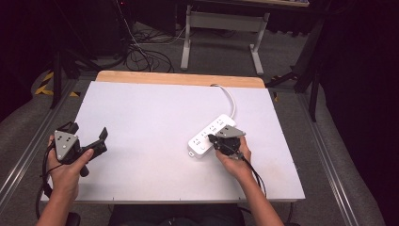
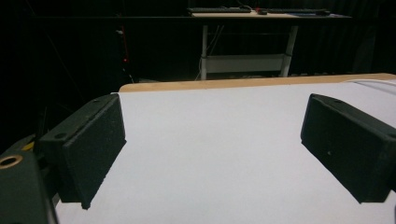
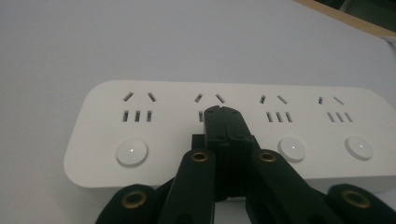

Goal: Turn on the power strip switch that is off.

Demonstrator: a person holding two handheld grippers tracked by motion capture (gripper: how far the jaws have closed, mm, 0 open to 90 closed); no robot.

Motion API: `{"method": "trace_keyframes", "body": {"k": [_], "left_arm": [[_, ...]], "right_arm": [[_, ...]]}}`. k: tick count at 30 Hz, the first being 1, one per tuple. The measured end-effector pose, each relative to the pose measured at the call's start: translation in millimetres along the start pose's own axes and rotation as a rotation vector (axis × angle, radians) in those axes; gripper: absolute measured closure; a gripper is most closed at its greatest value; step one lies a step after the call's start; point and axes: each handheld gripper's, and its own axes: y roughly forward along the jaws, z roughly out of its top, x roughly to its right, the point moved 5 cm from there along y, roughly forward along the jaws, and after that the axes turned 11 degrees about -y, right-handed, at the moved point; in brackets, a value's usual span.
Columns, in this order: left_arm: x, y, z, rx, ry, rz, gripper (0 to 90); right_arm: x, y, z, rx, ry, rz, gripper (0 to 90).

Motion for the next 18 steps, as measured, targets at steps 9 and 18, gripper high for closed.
{"method": "trace_keyframes", "body": {"k": [9,18], "left_arm": [[-1.3,-1.4,-0.2,-0.002,-0.003,0.003,7.2],[-0.8,-1.0,-0.6,-0.004,-0.008,0.001,7.2]], "right_arm": [[0.6,0.1,0.0,-0.001,0.011,0.004,90.0],[0.0,0.0,0.7,-0.004,0.006,-0.002,90.0]]}}
